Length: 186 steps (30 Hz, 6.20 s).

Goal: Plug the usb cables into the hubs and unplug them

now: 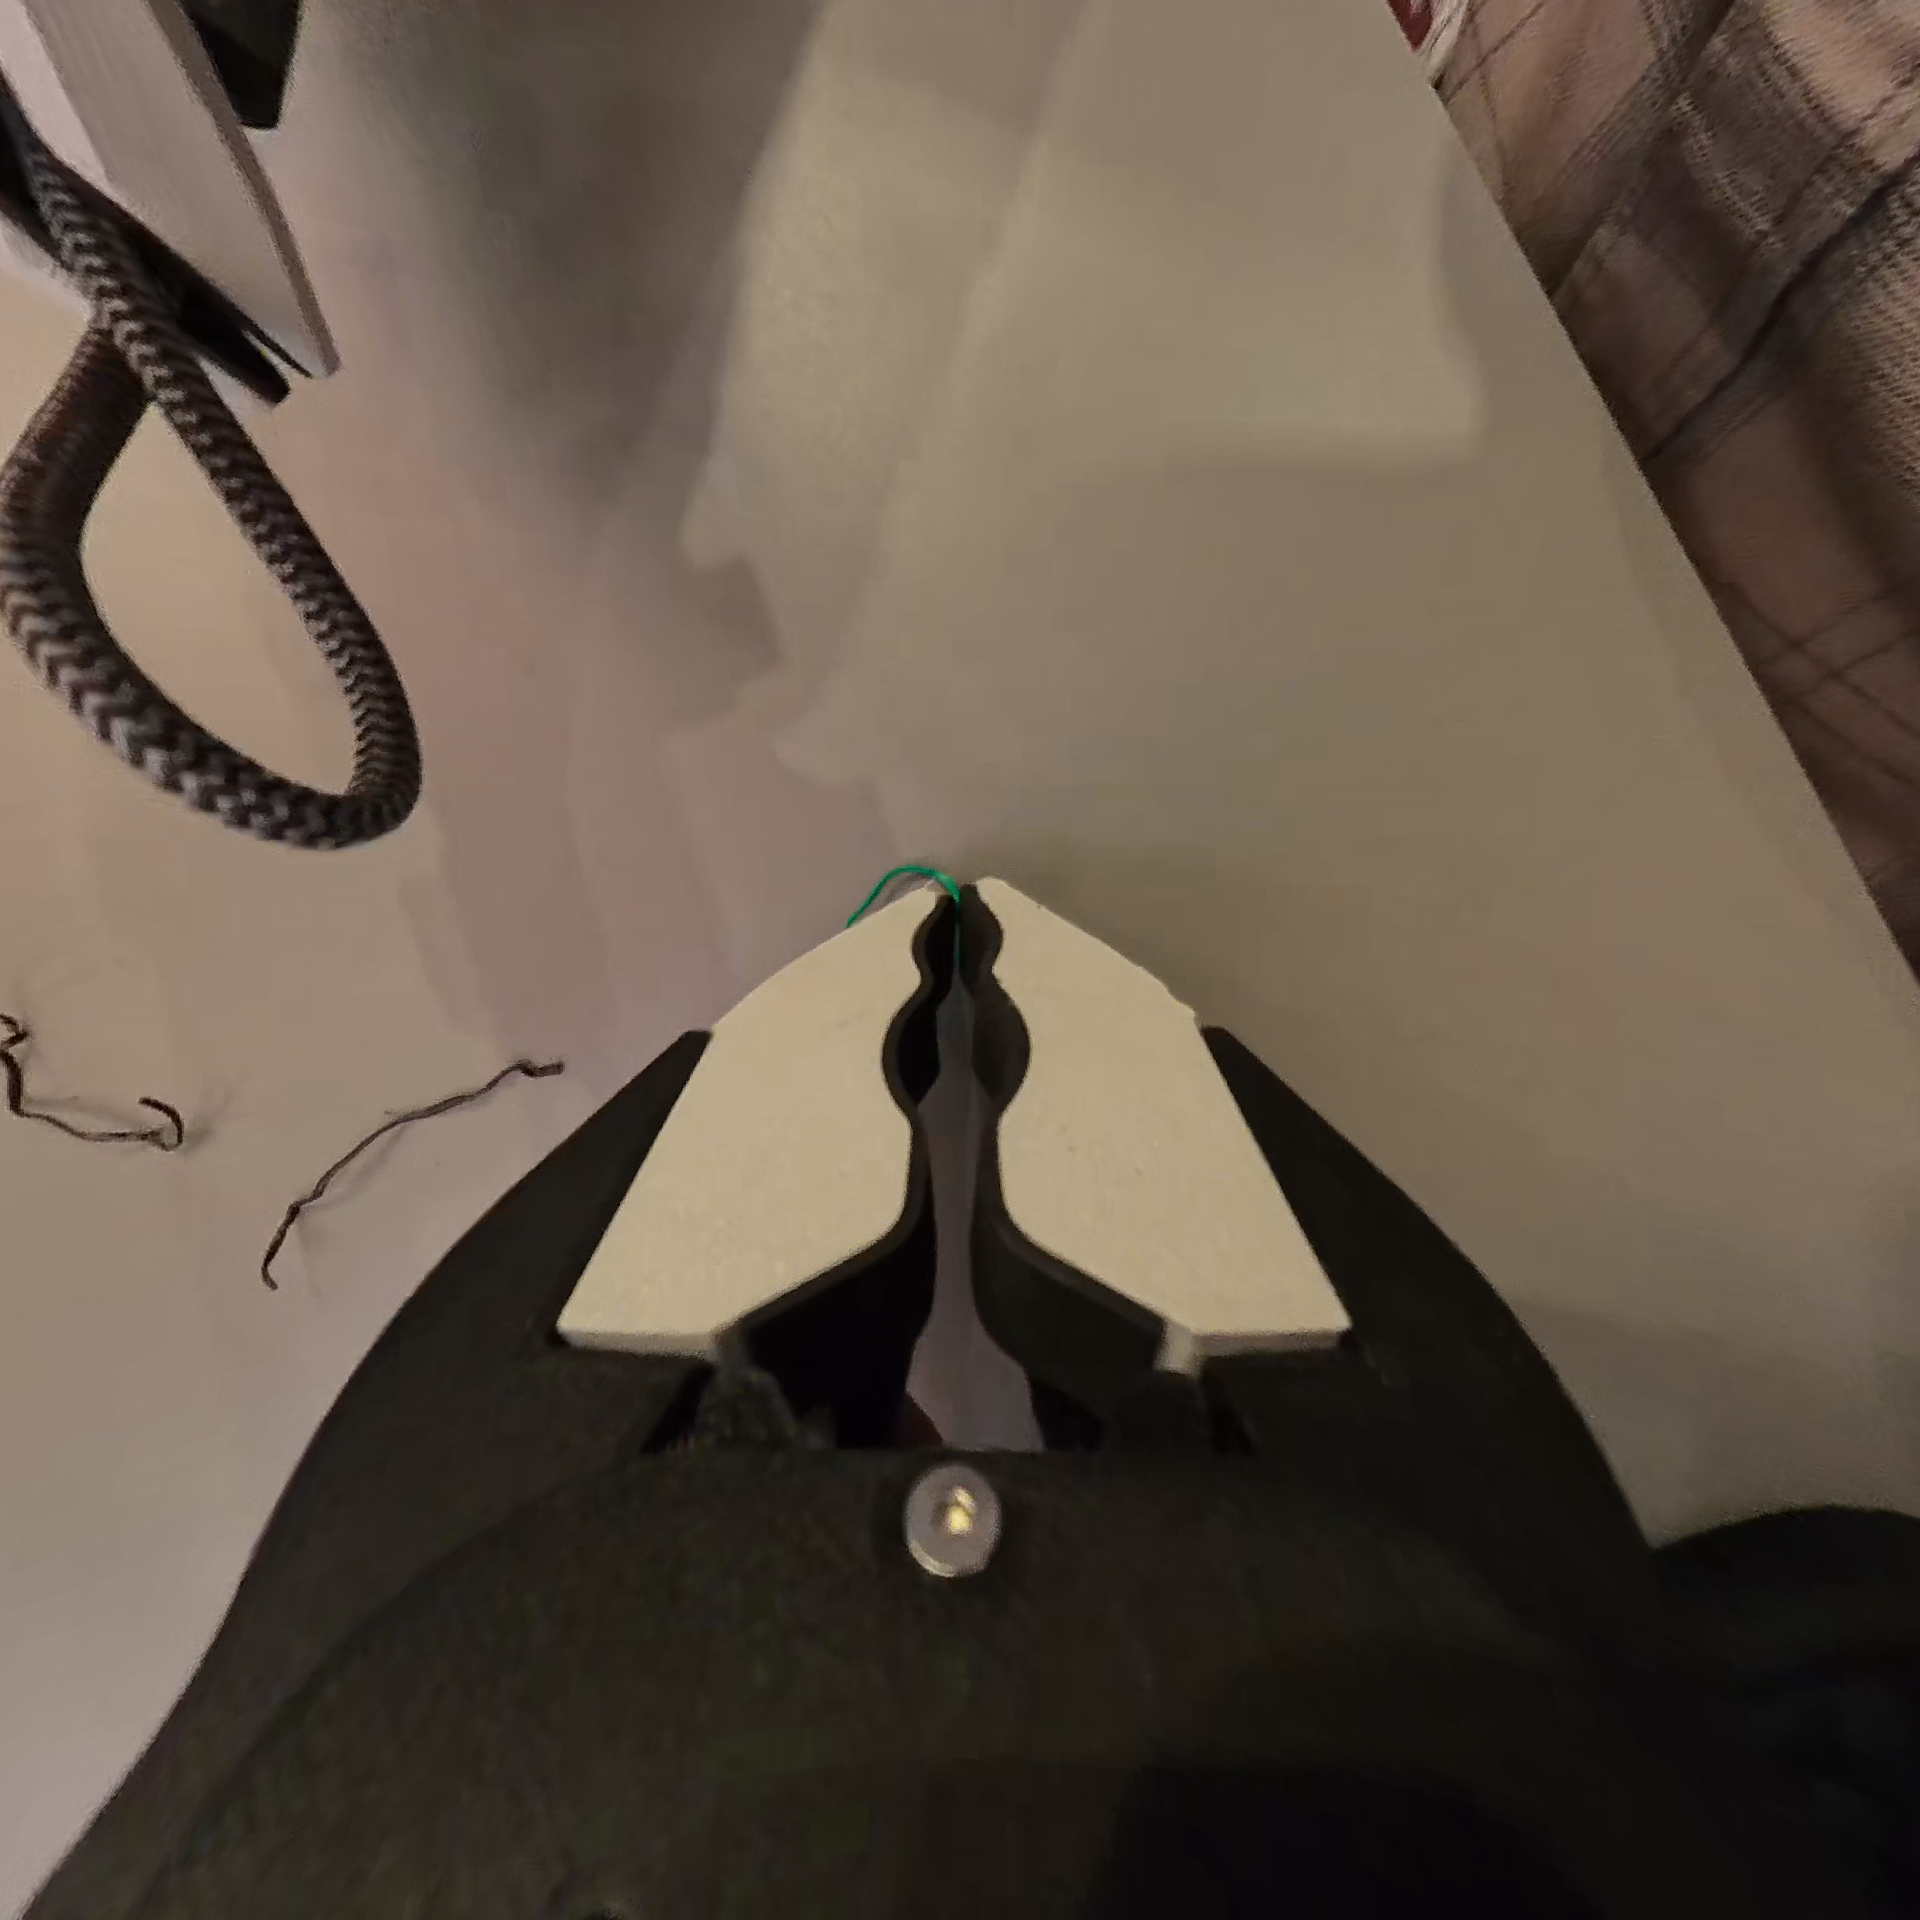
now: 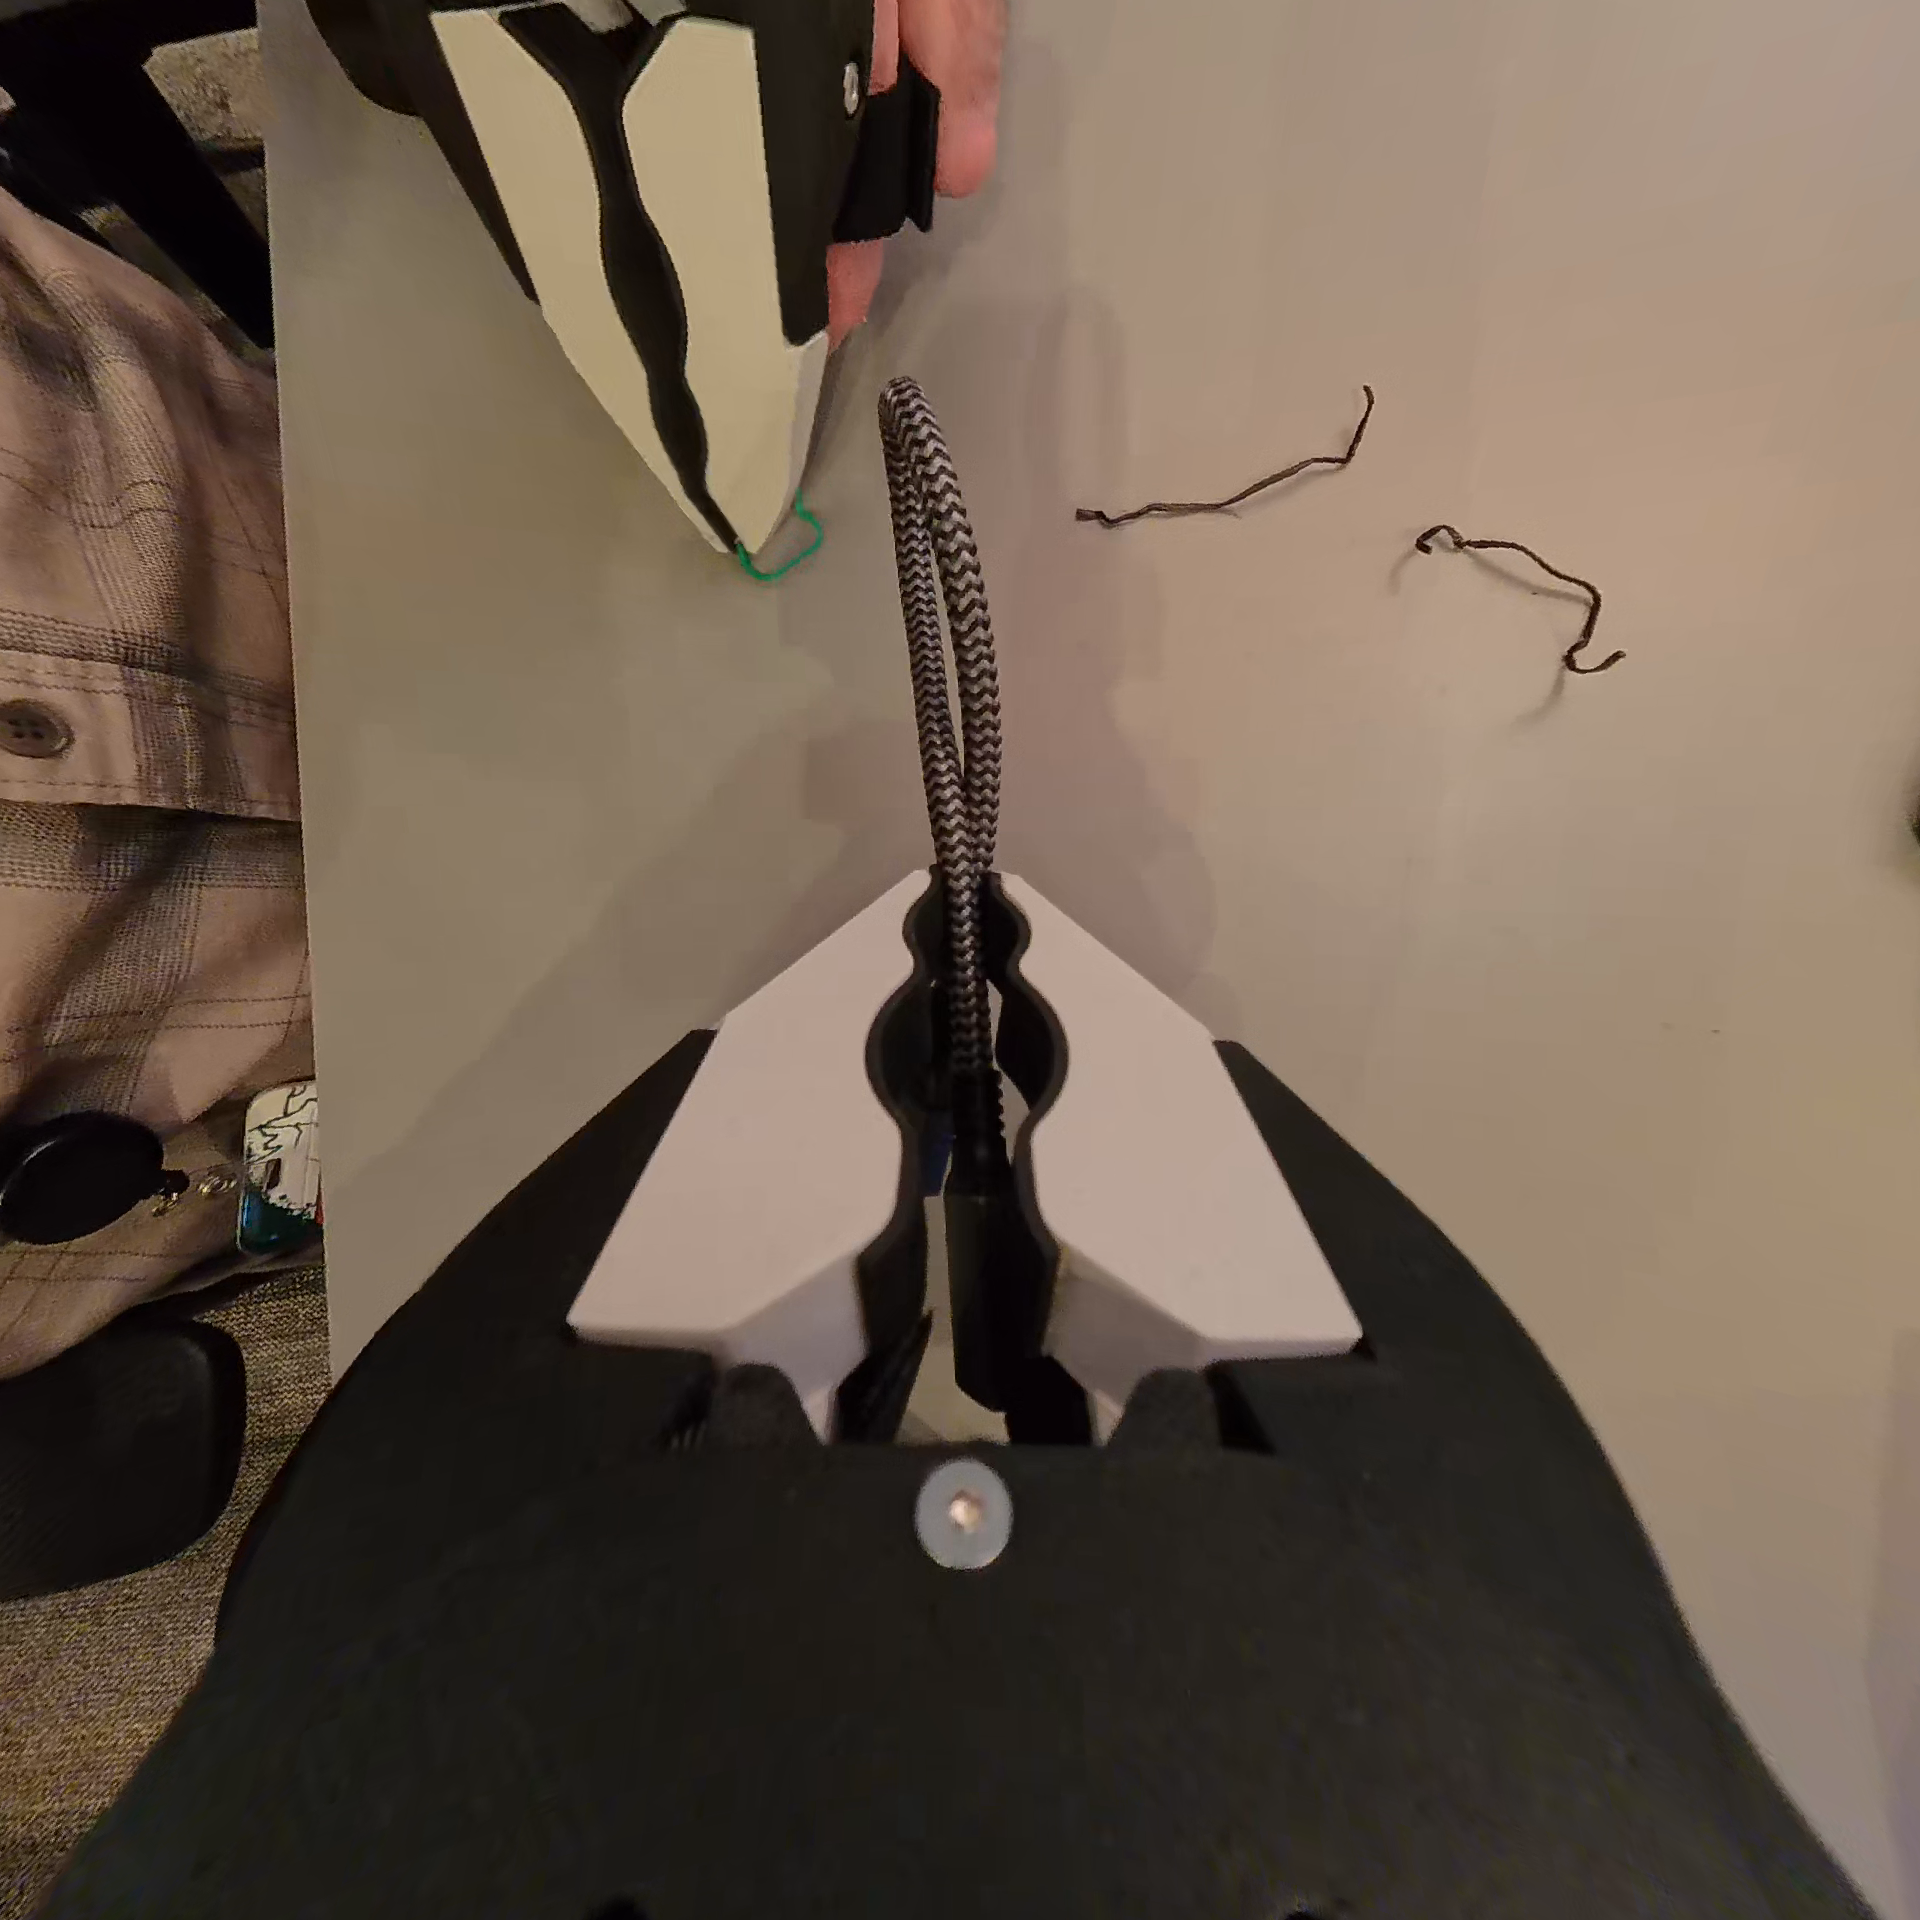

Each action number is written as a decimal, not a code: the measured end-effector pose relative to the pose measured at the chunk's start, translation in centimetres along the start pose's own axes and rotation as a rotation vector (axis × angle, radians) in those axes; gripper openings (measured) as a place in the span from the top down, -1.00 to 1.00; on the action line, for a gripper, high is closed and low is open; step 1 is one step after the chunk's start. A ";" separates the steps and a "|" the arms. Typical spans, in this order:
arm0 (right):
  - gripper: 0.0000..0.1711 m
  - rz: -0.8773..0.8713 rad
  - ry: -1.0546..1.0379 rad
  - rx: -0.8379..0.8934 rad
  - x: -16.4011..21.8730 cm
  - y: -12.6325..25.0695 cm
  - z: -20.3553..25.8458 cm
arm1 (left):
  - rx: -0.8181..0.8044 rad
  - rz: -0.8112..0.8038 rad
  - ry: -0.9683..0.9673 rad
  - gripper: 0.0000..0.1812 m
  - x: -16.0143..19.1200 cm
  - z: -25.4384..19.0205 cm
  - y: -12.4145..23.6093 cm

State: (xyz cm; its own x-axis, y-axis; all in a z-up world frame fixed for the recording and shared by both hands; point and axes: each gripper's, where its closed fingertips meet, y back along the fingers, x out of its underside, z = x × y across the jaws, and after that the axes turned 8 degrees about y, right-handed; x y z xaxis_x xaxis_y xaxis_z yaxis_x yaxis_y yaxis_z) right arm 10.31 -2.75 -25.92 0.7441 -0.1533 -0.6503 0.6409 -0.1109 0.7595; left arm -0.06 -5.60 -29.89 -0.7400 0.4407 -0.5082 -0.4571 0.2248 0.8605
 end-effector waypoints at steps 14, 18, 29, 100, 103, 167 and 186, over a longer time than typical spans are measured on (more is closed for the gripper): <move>0.97 0.021 -0.034 0.045 0.1 -0.1 -1.8 | -0.169 -0.648 0.181 1.00 -8.3 6.1 9.8; 0.97 0.023 -0.031 0.135 -0.9 0.1 -3.2 | -0.199 -0.805 0.286 1.00 -9.6 8.0 11.1; 0.97 0.016 -0.043 0.287 -2.7 0.8 -5.1 | -0.130 -1.102 0.566 1.00 -10.2 11.9 13.0; 0.97 -0.384 -0.273 0.293 -6.4 4.8 -8.2 | -0.544 -0.986 0.423 0.95 -11.3 14.8 9.3; 0.97 -0.385 -0.277 0.299 -6.3 4.9 -8.4 | -0.572 -0.970 0.418 0.93 -11.2 14.9 9.3; 0.97 -0.352 -0.095 0.141 -6.0 8.0 -4.7 | -0.207 -1.052 0.402 0.99 -13.3 12.5 7.8; 0.96 -0.162 -0.055 0.080 -5.6 8.2 -4.0 | -0.192 -1.117 0.392 0.59 -13.5 12.5 8.3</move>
State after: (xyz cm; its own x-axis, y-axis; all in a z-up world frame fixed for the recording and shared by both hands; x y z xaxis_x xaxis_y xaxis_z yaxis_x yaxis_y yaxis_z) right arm 12.16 1.11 -16.10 0.6198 -0.1800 -0.7638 0.7327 -0.2160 0.6454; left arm 12.29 1.22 -15.44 0.0279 -0.2180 -0.9755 -0.9839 0.1663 -0.0653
